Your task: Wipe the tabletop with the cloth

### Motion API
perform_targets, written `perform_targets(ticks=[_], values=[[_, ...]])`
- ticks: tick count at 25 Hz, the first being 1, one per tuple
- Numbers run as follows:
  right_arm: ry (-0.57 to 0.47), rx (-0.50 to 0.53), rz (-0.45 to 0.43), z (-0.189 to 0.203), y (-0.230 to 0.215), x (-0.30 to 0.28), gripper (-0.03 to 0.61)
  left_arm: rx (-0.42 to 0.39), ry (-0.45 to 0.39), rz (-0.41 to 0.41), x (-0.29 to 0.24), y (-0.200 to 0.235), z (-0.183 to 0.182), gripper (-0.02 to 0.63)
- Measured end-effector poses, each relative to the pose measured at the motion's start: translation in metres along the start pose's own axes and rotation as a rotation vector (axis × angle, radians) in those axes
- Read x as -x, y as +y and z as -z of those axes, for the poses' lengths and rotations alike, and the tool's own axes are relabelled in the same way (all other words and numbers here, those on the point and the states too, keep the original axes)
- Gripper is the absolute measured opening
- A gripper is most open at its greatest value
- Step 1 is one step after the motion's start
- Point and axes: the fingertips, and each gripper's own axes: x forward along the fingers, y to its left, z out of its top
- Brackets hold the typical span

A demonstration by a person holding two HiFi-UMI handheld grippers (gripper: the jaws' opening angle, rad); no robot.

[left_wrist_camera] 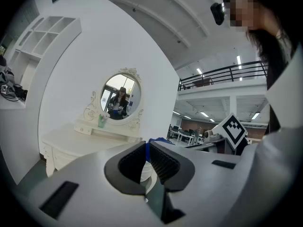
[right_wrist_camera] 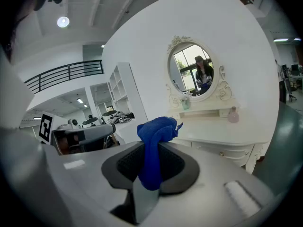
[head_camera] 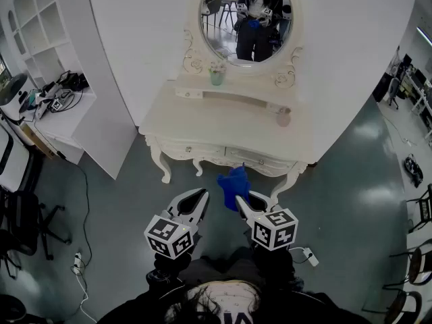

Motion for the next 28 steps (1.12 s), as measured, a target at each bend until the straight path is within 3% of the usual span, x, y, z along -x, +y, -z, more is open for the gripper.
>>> perform_targets(ticks=[17, 28], values=[[-0.003, -0.039, 0.018, 0.018, 0.035, -0.005, 0.083, 0.041, 0.003, 0.013, 0.037, 0.029, 0.006, 0.005], [0.003, -0.071, -0.003, -0.006, -0.030, -0.053, 0.083, 0.037, 0.031, -0.005, -0.031, 0.062, 0.002, 0.005]])
